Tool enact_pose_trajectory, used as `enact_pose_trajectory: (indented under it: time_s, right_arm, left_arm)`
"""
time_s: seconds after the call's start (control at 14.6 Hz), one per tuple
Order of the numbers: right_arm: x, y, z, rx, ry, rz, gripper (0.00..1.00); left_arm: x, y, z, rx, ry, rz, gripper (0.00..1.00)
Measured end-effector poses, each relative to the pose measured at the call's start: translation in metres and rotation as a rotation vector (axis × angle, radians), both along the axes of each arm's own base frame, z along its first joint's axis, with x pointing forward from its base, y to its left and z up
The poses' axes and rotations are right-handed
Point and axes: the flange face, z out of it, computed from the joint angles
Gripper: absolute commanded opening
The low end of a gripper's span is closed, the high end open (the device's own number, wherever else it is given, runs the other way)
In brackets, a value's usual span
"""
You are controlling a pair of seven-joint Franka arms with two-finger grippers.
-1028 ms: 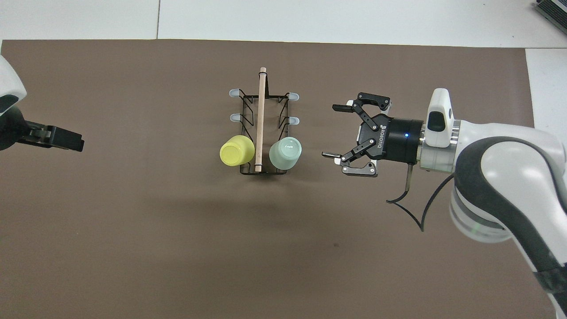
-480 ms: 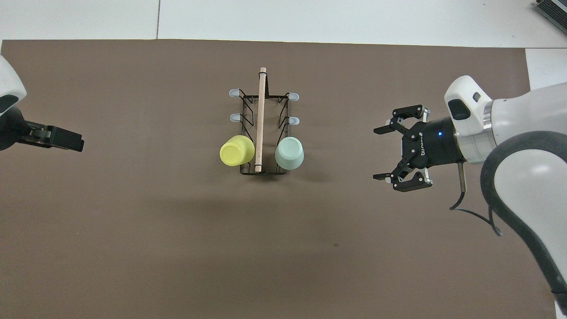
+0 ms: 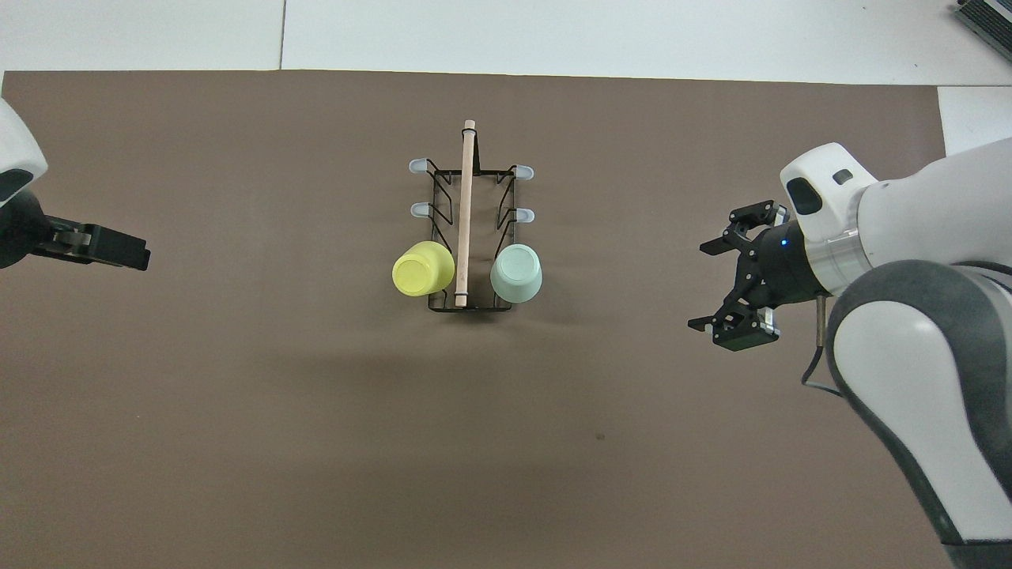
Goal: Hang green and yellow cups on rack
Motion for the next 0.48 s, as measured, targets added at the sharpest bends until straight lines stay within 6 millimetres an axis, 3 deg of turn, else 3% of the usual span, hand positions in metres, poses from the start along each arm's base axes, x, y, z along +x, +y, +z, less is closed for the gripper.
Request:
enact_pose_trajectory:
  time_s: [0.48]
  right_arm:
    - [-0.0073,-0.0048,0.0040,-0.196,0.176,-0.536,1.00]
  left_arm:
    - [-0.0010,-0.0026,0.0017,0.000,-0.003,-0.005,1.00]
